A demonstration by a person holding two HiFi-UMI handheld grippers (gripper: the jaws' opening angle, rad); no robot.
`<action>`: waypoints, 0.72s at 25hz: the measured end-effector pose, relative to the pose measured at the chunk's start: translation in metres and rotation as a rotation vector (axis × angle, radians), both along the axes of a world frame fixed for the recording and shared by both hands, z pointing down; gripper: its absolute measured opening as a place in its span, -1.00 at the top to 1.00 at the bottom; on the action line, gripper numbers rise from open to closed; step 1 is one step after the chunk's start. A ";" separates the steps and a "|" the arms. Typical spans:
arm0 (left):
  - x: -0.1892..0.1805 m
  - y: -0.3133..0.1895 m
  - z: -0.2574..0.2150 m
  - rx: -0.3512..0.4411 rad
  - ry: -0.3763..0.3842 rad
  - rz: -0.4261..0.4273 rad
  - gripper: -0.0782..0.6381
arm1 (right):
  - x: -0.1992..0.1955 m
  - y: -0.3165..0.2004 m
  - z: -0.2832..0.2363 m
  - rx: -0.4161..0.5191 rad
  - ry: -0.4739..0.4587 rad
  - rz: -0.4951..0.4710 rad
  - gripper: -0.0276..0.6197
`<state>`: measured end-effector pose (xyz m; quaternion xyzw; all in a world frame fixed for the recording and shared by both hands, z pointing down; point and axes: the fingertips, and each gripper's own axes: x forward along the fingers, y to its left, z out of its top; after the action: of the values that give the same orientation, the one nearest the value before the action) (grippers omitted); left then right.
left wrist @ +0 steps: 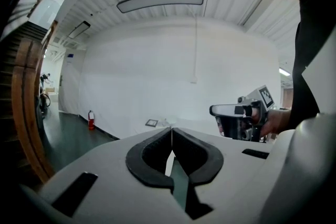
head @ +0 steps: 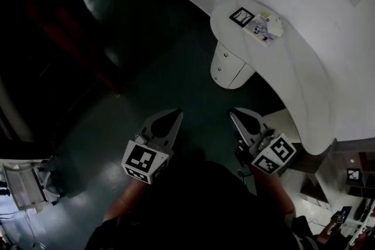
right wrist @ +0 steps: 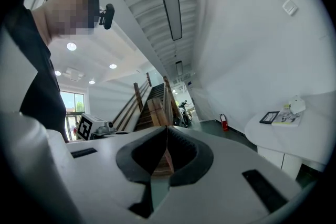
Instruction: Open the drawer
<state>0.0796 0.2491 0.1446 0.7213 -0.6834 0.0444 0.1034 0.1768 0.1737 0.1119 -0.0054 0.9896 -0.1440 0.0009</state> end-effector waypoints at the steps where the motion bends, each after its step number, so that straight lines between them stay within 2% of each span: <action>1: -0.006 -0.009 0.000 0.005 0.002 0.016 0.74 | -0.005 -0.006 0.001 -0.001 0.004 0.012 0.87; 6: -0.050 -0.060 -0.003 0.022 -0.003 0.111 0.74 | -0.048 -0.046 0.006 -0.009 0.012 0.096 0.87; 18: -0.203 -0.145 -0.006 0.002 -0.032 0.329 0.74 | -0.198 -0.107 0.007 -0.044 0.015 0.296 0.87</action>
<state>-0.1230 0.1040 0.1382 0.8227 -0.5579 0.0712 0.0831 -0.0207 0.0668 0.1194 -0.1522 0.9746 -0.1637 0.0144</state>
